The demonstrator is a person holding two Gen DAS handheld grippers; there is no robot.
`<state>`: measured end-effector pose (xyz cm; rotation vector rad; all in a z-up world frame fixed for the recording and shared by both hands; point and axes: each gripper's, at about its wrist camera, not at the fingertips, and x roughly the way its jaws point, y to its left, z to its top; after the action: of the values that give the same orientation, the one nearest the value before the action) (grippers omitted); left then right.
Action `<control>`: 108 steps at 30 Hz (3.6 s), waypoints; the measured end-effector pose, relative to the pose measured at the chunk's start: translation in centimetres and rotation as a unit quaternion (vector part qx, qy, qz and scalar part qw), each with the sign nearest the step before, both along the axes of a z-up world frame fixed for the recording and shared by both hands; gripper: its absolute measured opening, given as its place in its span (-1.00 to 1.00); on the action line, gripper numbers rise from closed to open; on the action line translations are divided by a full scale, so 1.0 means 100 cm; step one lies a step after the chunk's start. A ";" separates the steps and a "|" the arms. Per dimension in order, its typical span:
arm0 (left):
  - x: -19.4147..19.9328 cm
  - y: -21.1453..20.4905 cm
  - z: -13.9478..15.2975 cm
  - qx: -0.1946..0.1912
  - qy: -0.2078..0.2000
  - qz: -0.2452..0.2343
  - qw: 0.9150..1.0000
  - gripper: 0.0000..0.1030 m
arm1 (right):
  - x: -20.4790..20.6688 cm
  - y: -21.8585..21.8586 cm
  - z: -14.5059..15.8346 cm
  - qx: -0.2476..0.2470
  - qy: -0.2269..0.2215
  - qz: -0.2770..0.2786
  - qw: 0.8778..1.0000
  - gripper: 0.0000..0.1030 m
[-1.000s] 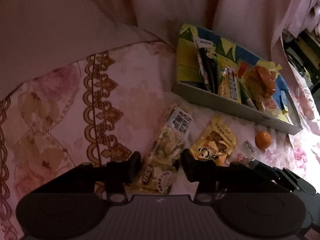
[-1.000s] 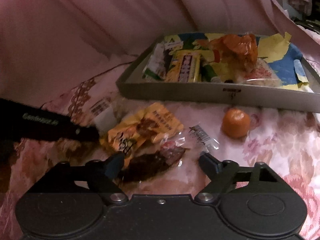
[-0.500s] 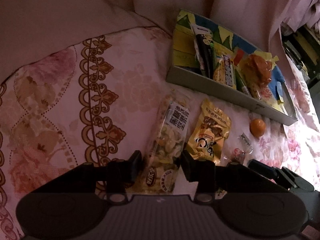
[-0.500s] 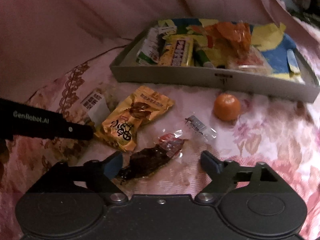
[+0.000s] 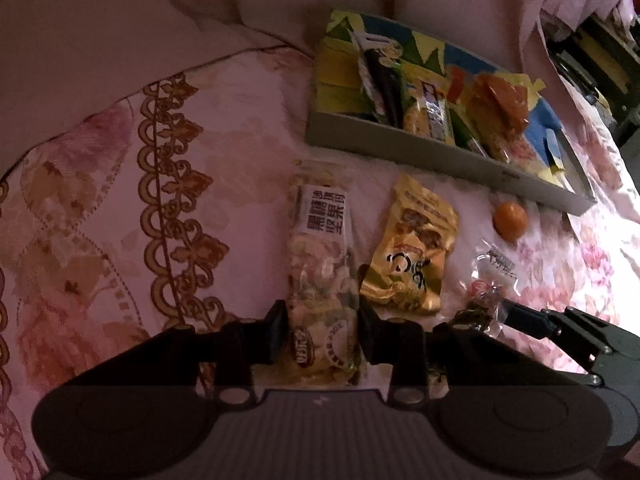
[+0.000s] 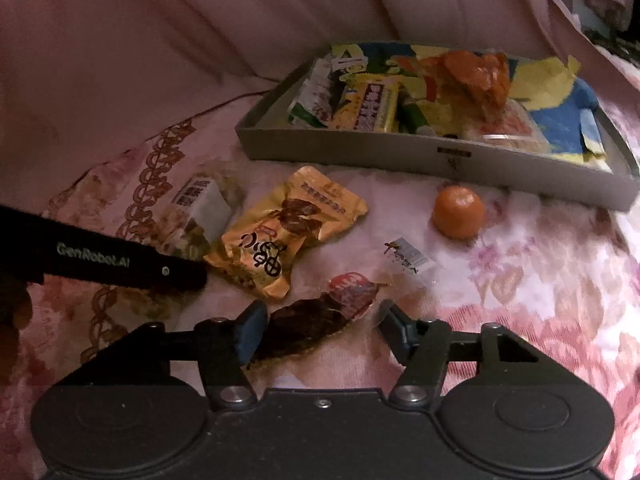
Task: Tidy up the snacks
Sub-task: 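Close the left tool on the nut-bar pack while the right tool grasps the jerky pack, then carry the nut-bar pack and jerky pack into the tray and open both tools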
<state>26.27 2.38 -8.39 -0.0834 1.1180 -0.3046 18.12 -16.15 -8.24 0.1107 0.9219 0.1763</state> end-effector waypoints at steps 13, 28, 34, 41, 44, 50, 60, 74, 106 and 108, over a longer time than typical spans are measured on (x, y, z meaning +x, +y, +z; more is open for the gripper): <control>-0.010 0.002 -0.002 -0.024 0.020 0.001 1.000 -0.22 | -0.014 -0.015 -0.004 0.024 0.007 -0.008 1.000 0.28; -0.035 -0.009 0.009 -0.081 0.004 -0.013 0.997 -0.24 | -0.041 -0.002 0.010 -0.036 -0.026 0.032 0.998 0.11; -0.039 -0.013 0.012 -0.088 -0.003 -0.018 0.996 -0.24 | -0.059 -0.015 0.020 -0.056 -0.038 0.015 0.998 0.10; -0.045 -0.014 0.032 -0.103 -0.061 -0.015 0.993 -0.24 | -0.068 -0.034 0.045 -0.048 -0.088 -0.013 0.995 0.11; -0.042 -0.015 0.043 -0.118 -0.091 -0.007 0.989 -0.24 | -0.068 -0.039 0.057 -0.041 -0.119 -0.017 0.992 0.11; -0.009 -0.034 0.067 -0.110 -0.176 0.016 0.978 -0.24 | -0.042 -0.043 0.083 -0.065 -0.169 -0.005 0.984 0.11; 0.081 -0.081 0.076 -0.132 -0.220 0.036 0.966 -0.24 | 0.045 -0.085 0.103 -0.057 -0.223 -0.046 0.972 0.11; 0.105 -0.108 0.030 -0.133 -0.213 -0.011 0.968 -0.23 | 0.096 -0.125 0.059 -0.058 -0.164 -0.154 0.973 0.12; 0.084 -0.124 0.031 -0.071 -0.228 -0.025 0.971 0.52 | 0.068 -0.130 0.052 -0.056 -0.158 -0.172 0.971 0.49; 0.076 -0.120 0.039 -0.065 -0.234 -0.022 0.970 0.64 | 0.060 -0.130 0.060 -0.059 -0.169 -0.171 0.969 0.54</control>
<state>33.85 -9.66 -4.46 -0.0968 0.6303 -0.4129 24.16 -29.19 -2.27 0.1228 0.5594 -0.1768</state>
